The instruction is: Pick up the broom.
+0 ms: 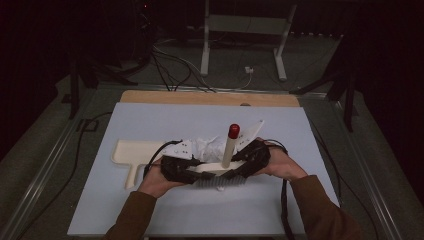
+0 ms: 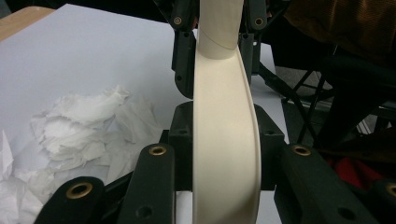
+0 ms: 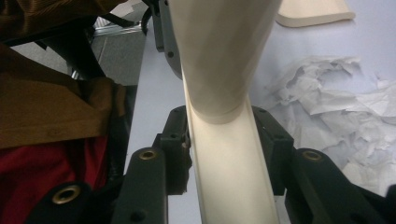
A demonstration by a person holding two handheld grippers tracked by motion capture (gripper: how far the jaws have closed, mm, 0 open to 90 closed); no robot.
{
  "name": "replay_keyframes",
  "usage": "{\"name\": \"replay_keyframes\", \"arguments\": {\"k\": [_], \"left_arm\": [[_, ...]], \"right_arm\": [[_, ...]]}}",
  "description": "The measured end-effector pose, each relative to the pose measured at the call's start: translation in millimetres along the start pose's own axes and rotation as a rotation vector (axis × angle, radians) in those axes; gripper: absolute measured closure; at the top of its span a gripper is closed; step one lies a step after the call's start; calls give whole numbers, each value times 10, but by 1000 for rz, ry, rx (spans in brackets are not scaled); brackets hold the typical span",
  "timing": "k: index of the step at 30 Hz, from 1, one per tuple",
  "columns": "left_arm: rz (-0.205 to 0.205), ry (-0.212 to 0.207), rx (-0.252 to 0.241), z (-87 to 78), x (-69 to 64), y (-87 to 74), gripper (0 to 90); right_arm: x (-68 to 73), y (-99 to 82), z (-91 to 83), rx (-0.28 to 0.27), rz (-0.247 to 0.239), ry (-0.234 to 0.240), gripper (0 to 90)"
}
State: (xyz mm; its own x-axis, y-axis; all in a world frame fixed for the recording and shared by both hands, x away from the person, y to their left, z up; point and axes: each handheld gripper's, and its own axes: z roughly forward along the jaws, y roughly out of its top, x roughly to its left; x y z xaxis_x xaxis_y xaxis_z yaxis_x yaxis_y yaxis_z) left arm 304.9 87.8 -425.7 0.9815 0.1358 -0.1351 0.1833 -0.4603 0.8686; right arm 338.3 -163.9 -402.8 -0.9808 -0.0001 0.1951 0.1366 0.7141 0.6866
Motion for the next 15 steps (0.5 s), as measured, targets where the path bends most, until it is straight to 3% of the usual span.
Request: {"name": "replay_keyframes", "arguments": {"k": [8, 15], "left_arm": [[-28, -6, -29, 7, 28, -13, 657], [-39, 23, -37, 22, 21, -25, 622]], "right_arm": [[18, -40, -11, -33, -8, 12, 669], [13, -57, -3, -43, -4, 8, 672]]}}
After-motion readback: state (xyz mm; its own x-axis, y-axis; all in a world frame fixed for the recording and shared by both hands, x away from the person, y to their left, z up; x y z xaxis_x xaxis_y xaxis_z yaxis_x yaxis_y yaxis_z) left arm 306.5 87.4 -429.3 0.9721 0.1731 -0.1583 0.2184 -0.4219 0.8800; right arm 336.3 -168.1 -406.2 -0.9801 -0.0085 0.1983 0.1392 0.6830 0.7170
